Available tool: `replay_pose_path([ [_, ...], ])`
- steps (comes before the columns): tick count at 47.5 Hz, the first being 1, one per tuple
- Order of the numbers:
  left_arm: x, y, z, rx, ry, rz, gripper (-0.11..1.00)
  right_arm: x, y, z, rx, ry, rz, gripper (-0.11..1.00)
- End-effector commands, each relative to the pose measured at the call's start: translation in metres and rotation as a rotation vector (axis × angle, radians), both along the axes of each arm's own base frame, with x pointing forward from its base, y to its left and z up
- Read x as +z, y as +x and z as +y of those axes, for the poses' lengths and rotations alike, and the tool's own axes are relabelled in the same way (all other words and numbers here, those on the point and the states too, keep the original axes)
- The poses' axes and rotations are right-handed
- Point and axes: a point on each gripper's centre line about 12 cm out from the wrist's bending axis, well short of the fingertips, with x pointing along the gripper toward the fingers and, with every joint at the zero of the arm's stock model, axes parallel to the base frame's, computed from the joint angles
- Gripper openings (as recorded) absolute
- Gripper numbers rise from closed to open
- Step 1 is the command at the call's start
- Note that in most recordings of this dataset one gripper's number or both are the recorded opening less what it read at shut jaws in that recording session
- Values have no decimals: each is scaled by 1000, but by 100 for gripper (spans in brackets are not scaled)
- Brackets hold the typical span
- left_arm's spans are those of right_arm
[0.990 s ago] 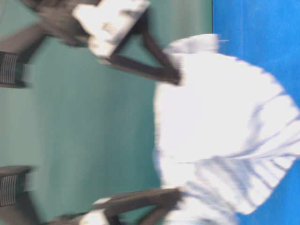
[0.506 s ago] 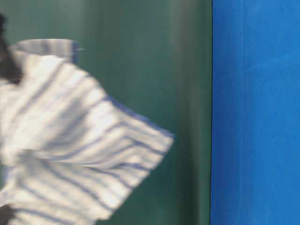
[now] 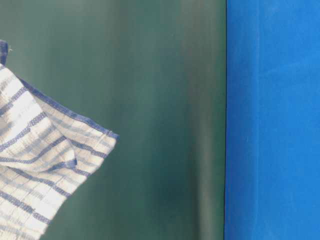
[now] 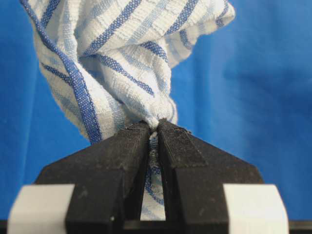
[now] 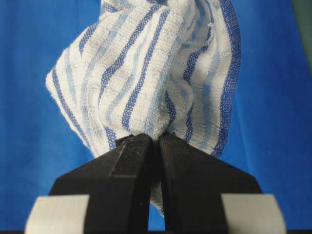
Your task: Lift the towel with both arms.
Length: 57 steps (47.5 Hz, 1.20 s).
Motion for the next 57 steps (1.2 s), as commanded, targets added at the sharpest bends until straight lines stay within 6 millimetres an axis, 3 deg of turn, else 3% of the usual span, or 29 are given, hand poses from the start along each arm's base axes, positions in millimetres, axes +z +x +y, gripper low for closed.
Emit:
replay_pose_path([
  [1,14,-2,0,0,4,-44,4,14,-6,2,7,-5,-37,6],
  [17,12,3,0,-1,4,-57,8,12,-4,2,9,-4,-35,6],
  [19,11,3,0,-1,4,-57,15,11,-3,2,10,-4,-35,6],
  [24,9,4,0,1,3,-52,45,9,-2,2,8,-2,-34,9],
  [29,8,3,-1,-4,6,-52,78,8,-2,2,6,-7,-29,39],
  [32,8,3,-2,-9,6,-57,88,6,-1,1,3,-16,-24,56],
  [36,7,3,-3,-10,3,-63,87,5,-2,-1,-3,-27,-20,69],
  [46,-7,8,-4,-10,-1,-49,87,-5,0,-1,-6,-29,6,66],
  [57,-53,24,-6,-16,1,-14,87,-55,5,0,-2,-19,100,67],
])
